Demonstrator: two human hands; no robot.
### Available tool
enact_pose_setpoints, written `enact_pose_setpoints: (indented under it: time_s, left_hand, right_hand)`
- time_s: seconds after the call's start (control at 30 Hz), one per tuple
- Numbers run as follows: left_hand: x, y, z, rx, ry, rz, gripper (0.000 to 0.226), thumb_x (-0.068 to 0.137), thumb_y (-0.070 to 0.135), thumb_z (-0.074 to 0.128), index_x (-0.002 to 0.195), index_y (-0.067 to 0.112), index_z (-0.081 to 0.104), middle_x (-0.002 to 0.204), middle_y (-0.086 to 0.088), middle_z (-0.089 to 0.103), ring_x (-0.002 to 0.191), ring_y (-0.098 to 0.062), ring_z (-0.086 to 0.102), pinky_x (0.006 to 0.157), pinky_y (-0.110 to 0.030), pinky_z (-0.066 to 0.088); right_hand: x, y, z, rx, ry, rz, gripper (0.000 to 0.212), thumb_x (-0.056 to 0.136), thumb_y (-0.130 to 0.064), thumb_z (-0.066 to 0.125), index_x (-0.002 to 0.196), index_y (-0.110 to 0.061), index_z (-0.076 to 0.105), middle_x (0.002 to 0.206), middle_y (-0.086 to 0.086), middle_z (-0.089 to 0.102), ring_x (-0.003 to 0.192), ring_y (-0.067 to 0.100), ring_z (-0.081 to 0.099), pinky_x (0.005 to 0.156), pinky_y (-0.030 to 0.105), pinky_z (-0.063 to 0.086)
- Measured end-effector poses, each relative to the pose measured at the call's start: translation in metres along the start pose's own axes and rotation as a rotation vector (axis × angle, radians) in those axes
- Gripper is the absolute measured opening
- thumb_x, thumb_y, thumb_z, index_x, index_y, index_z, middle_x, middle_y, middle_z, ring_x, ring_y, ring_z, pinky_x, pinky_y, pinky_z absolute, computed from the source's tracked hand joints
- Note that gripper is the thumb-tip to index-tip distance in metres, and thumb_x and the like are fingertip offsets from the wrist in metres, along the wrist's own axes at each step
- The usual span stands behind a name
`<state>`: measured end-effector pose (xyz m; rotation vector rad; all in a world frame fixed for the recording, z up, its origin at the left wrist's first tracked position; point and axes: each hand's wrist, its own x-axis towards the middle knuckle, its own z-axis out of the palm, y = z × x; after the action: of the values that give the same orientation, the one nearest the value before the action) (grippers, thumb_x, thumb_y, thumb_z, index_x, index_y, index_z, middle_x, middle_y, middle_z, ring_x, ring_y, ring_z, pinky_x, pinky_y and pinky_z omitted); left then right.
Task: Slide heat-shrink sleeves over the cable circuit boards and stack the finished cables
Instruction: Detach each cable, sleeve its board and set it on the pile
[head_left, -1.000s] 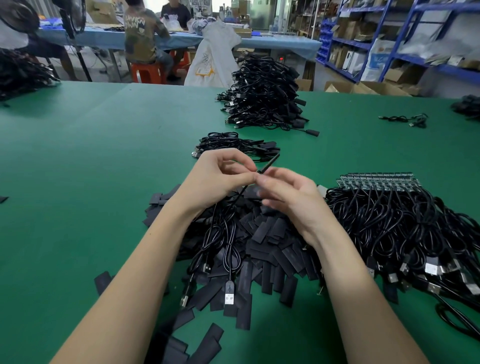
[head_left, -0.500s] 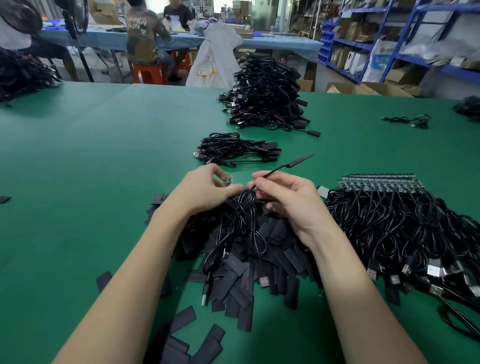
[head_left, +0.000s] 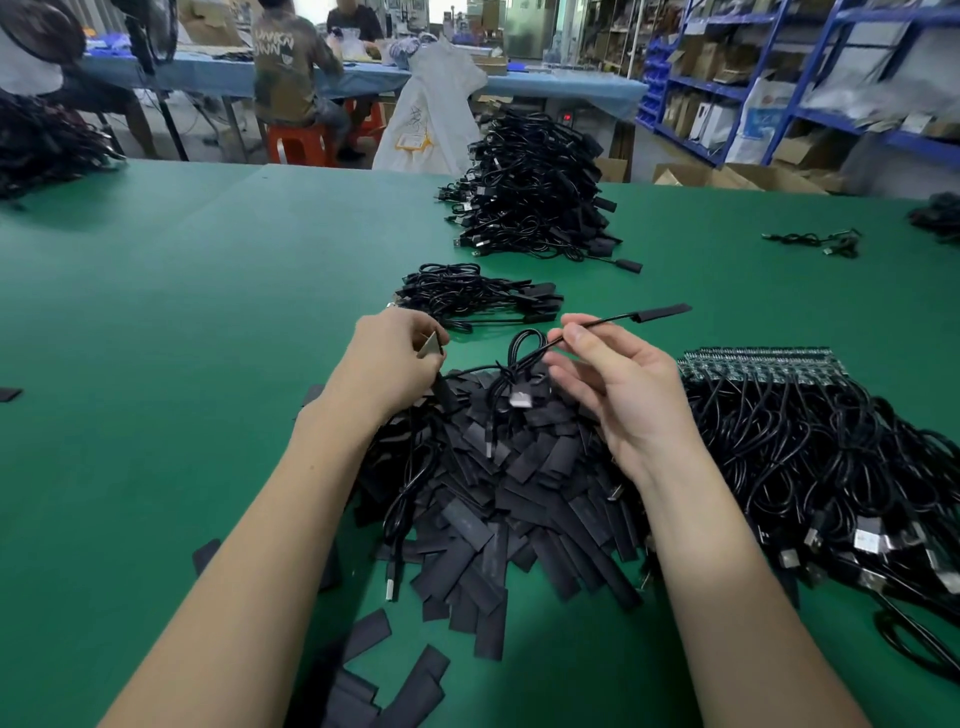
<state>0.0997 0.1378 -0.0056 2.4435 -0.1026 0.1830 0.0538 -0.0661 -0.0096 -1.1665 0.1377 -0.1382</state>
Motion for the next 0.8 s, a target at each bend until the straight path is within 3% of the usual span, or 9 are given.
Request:
enact_pose_setpoints:
  time_s: [0.07, 0.13, 0.17, 0.23, 0.33, 0.4, 0.5, 0.7, 0.8]
  left_hand:
    - [-0.001, 0.001, -0.003, 0.051, 0.015, 0.074, 0.023, 0.091, 0.019, 0.069, 0.113, 0.024, 0.07, 0.106, 0.002, 0.07, 0.097, -0.019, 0.064, 0.087, -0.027, 0.05]
    - [-0.001, 0.002, -0.01, 0.024, -0.025, 0.208, 0.022, 0.092, 0.029, 0.071, 0.113, 0.029, 0.07, 0.108, 0.011, 0.066, 0.095, -0.006, 0.059, 0.085, -0.016, 0.046]
    - [-0.002, 0.004, -0.014, -0.021, -0.097, 0.255, 0.017, 0.093, 0.033, 0.07, 0.11, 0.031, 0.071, 0.105, 0.017, 0.066, 0.09, 0.003, 0.059, 0.078, -0.006, 0.041]
    - [-0.004, 0.008, -0.018, -0.037, -0.282, 0.294, 0.012, 0.093, 0.04, 0.069, 0.102, 0.035, 0.075, 0.1, 0.024, 0.07, 0.087, 0.015, 0.06, 0.073, 0.001, 0.037]
    - [-0.005, 0.01, -0.015, 0.012, -0.382, 0.336, 0.005, 0.089, 0.032, 0.077, 0.093, 0.03, 0.077, 0.093, 0.014, 0.075, 0.092, 0.004, 0.064, 0.073, -0.005, 0.041]
    - [-0.005, 0.012, -0.012, -0.038, -0.353, 0.347, 0.002, 0.088, 0.026, 0.078, 0.088, 0.025, 0.076, 0.085, 0.006, 0.075, 0.087, -0.009, 0.067, 0.073, -0.016, 0.048]
    - [-0.007, 0.014, -0.009, -0.119, -0.304, 0.351, 0.002, 0.086, 0.023, 0.079, 0.085, 0.023, 0.078, 0.077, 0.004, 0.075, 0.082, -0.014, 0.069, 0.079, -0.028, 0.054]
    - [-0.006, 0.015, -0.012, -0.225, -0.336, 0.355, 0.005, 0.083, 0.019, 0.084, 0.084, 0.021, 0.079, 0.077, 0.002, 0.076, 0.077, -0.015, 0.072, 0.077, -0.021, 0.055]
    - [-0.008, 0.017, -0.013, -0.22, -0.394, 0.392, 0.006, 0.082, 0.02, 0.084, 0.086, 0.023, 0.081, 0.076, 0.007, 0.075, 0.071, -0.004, 0.065, 0.07, -0.014, 0.049]
  right_hand:
    - [0.0, -0.001, -0.001, 0.011, 0.013, 0.0, 0.008, 0.093, -0.008, 0.07, 0.094, -0.013, 0.076, 0.089, 0.005, 0.079, 0.076, 0.013, 0.076, 0.065, 0.019, 0.059]
    - [0.001, -0.001, -0.002, 0.015, 0.026, 0.007, 0.008, 0.093, -0.008, 0.07, 0.094, -0.013, 0.076, 0.09, 0.006, 0.079, 0.077, 0.014, 0.076, 0.064, 0.017, 0.057]
    - [0.001, -0.001, -0.002, 0.024, 0.026, 0.008, 0.008, 0.093, -0.007, 0.07, 0.094, -0.012, 0.076, 0.09, 0.007, 0.079, 0.076, 0.015, 0.076, 0.065, 0.017, 0.057]
    - [0.002, 0.0, -0.003, 0.04, 0.026, 0.009, 0.008, 0.093, -0.005, 0.07, 0.093, -0.01, 0.076, 0.09, 0.008, 0.079, 0.076, 0.016, 0.076, 0.066, 0.018, 0.058]
    - [0.003, 0.001, -0.003, 0.03, 0.025, 0.004, 0.011, 0.092, -0.004, 0.071, 0.086, -0.01, 0.078, 0.101, 0.01, 0.078, 0.078, 0.016, 0.076, 0.068, 0.018, 0.058]
    - [0.004, 0.003, -0.003, -0.008, -0.001, -0.008, 0.013, 0.091, -0.004, 0.071, 0.082, -0.01, 0.079, 0.101, 0.007, 0.078, 0.077, 0.016, 0.075, 0.069, 0.018, 0.058]
    - [0.004, 0.005, -0.002, -0.131, -0.045, -0.049, 0.007, 0.088, -0.002, 0.074, 0.086, -0.007, 0.078, 0.095, 0.005, 0.079, 0.075, 0.015, 0.074, 0.07, 0.019, 0.059]
    - [0.003, 0.006, -0.001, -0.243, -0.034, -0.048, 0.006, 0.086, -0.002, 0.078, 0.087, -0.008, 0.079, 0.082, 0.006, 0.079, 0.072, 0.012, 0.073, 0.07, 0.02, 0.061]
    - [0.003, 0.006, 0.001, -0.249, -0.017, -0.065, 0.004, 0.085, -0.003, 0.079, 0.087, -0.006, 0.079, 0.083, 0.004, 0.079, 0.074, 0.014, 0.074, 0.069, 0.02, 0.06]
